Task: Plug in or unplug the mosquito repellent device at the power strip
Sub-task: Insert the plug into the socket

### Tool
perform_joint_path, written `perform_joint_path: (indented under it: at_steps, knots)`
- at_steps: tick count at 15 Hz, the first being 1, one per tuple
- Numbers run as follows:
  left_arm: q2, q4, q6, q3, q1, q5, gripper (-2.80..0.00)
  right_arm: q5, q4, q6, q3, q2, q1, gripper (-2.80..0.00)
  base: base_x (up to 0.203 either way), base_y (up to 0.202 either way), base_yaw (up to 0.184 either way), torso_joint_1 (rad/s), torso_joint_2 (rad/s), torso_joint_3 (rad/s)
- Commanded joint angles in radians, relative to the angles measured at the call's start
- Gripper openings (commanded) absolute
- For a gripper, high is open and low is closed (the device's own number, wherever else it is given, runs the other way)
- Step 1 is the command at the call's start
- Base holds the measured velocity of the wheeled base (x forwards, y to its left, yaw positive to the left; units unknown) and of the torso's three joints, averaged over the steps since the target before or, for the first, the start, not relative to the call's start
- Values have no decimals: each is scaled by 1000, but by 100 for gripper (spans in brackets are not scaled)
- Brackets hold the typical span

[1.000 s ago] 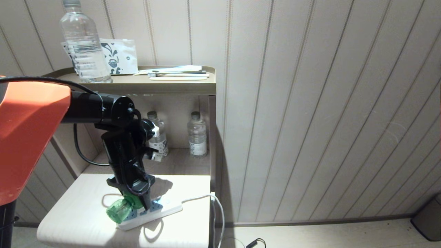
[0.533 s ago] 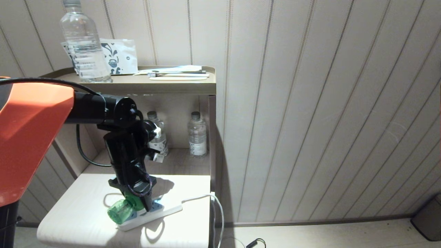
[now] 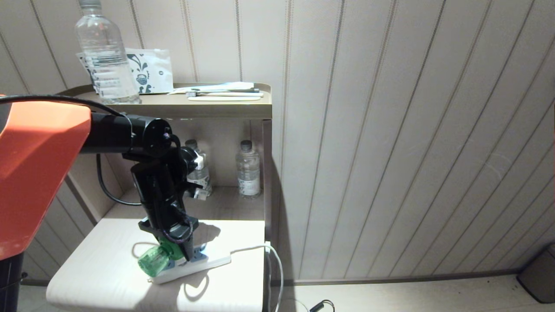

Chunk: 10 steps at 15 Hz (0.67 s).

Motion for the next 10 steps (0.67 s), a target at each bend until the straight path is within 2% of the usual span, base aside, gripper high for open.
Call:
perform_joint_path:
  at_steps: [1,10]
  knots:
    - [-16,9,1,-12,-1,-1,-280,0,0,0,0,0,0,-280,0,0,0,0,0,0]
    - [-10,22,4,-8,1,-29,-280,0,0,0,0,0,-1,-280,0,0,0,0,0,0]
